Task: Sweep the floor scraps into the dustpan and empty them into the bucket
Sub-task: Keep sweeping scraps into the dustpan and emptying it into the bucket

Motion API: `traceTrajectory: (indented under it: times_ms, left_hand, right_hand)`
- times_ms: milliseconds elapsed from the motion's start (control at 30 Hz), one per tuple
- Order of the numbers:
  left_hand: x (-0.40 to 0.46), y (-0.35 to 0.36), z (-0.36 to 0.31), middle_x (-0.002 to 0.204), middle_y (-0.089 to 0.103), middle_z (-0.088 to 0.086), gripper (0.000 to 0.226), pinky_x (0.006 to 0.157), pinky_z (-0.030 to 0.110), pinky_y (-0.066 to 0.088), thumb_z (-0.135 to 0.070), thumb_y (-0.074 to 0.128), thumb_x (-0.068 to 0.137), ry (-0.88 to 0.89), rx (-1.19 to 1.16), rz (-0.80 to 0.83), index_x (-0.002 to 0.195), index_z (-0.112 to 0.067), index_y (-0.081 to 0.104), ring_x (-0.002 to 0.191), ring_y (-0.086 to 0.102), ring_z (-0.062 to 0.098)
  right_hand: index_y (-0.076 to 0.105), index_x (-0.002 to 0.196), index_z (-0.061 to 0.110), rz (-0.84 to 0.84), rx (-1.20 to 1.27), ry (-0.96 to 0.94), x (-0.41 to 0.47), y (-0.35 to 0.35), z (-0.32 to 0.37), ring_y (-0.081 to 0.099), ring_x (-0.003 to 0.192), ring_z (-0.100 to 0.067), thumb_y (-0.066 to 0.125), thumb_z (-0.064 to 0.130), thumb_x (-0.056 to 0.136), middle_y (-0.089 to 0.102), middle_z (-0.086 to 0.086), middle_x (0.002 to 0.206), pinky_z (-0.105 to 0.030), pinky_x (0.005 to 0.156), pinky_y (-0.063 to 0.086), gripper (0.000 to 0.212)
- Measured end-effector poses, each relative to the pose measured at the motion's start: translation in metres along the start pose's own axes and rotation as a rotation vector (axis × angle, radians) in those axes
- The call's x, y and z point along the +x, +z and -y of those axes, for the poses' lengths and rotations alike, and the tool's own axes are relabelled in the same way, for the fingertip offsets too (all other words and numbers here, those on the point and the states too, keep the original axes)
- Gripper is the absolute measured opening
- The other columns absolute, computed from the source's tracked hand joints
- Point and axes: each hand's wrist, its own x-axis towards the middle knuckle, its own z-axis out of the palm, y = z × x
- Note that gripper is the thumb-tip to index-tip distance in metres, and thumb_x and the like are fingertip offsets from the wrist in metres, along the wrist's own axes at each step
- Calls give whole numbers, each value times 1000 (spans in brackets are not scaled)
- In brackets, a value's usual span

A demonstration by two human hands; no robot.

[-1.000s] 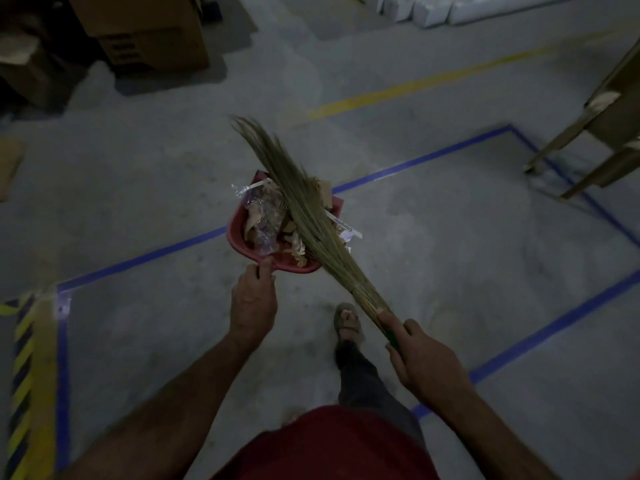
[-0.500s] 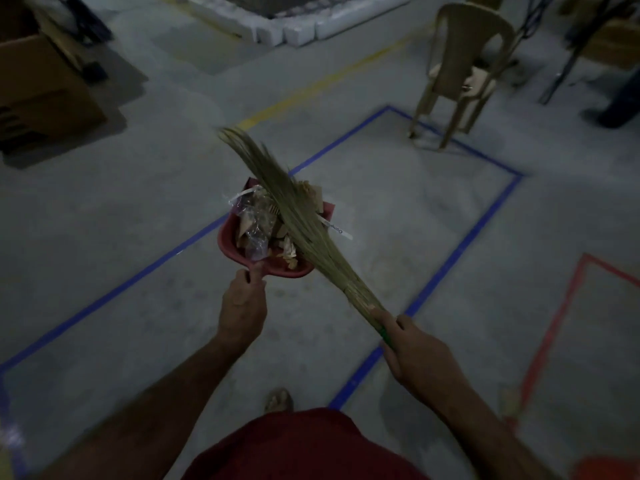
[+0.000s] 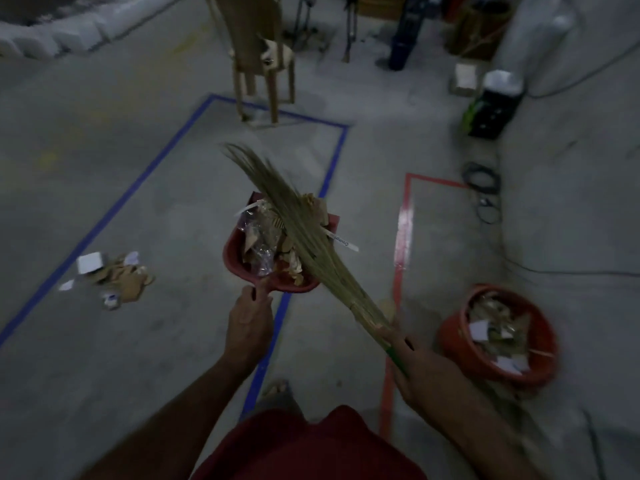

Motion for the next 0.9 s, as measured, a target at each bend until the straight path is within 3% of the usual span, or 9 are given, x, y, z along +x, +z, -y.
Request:
traceTrajectory:
  times_ms: [67, 100, 200, 300, 500, 667, 767, 833, 900]
  left_hand:
    - [10, 14, -27, 92, 51, 6, 35, 58, 32, 41, -14, 56, 97, 92, 0, 47, 130, -19, 46, 74, 49, 21]
    - [16, 22, -40, 93, 52, 7, 35, 59, 32, 41, -15, 55, 97, 139, -3, 69, 131, -19, 46, 74, 50, 22]
    - [33, 45, -79, 99, 53, 9, 36, 60, 33, 40, -20, 52, 99, 260, -10, 123, 134, -18, 44, 78, 51, 24]
    - [43, 68, -119, 100, 53, 8, 37, 60, 34, 43, -22, 52, 100, 383, -18, 177, 135, -18, 42, 77, 50, 22]
    - [48, 104, -190, 95, 51, 9, 38, 62, 41, 49, -22, 50, 100, 560, -18, 290, 137, -19, 40, 75, 49, 25]
    - [36, 125, -243, 95, 52, 11, 46, 58, 35, 41, -19, 55, 97, 674, 0, 344, 140, -19, 38, 74, 51, 27]
    - [26, 142, -274, 97, 50, 11, 48, 60, 36, 41, -16, 56, 94, 706, 9, 415, 139, -19, 38, 78, 52, 31]
    - [20, 158, -298, 98, 49, 11, 49, 62, 39, 45, -13, 55, 92, 715, 20, 453, 138, -19, 39, 80, 52, 33]
    - [11, 172, -326, 103, 50, 13, 52, 65, 42, 46, -10, 55, 90, 712, 36, 501, 140, -18, 40, 84, 54, 35]
  right_hand:
    - [27, 148, 45, -37, -53, 77, -19, 0, -19, 59, 63, -18, 57, 34, 91, 55, 4, 99, -21, 40, 32, 65]
    - [27, 147, 46, -54, -50, 127, -28, 2, -27, 57, 61, -17, 59, 33, 90, 54, 4, 95, -21, 40, 32, 67]
    - [22, 147, 46, -114, 15, 246, -51, 11, -51, 54, 64, -16, 55, 31, 91, 51, 5, 88, -35, 52, 48, 67]
    - [34, 146, 42, -156, 99, 377, -73, 10, -63, 52, 61, -14, 58, 28, 87, 51, 5, 82, -30, 50, 45, 65]
    - [33, 149, 37, -208, 108, 501, -113, 25, -100, 59, 80, -22, 58, 22, 87, 62, -6, 100, -36, 63, 51, 69]
    - [40, 147, 38, -246, 147, 620, -142, 16, -120, 47, 73, 3, 61, 19, 87, 63, 6, 108, -6, 55, 31, 66]
    - [45, 146, 34, -268, 216, 642, -159, 13, -142, 44, 67, 16, 46, 40, 88, 57, 16, 104, -2, 53, 34, 59]
    - [36, 151, 38, -244, 207, 675, -173, 15, -164, 42, 64, 12, 31, 55, 86, 55, 14, 101, -8, 49, 32, 67]
    - [26, 153, 43, -213, 179, 693, -188, 21, -194, 36, 58, 7, 28, 56, 87, 50, 10, 95, -10, 47, 26, 67]
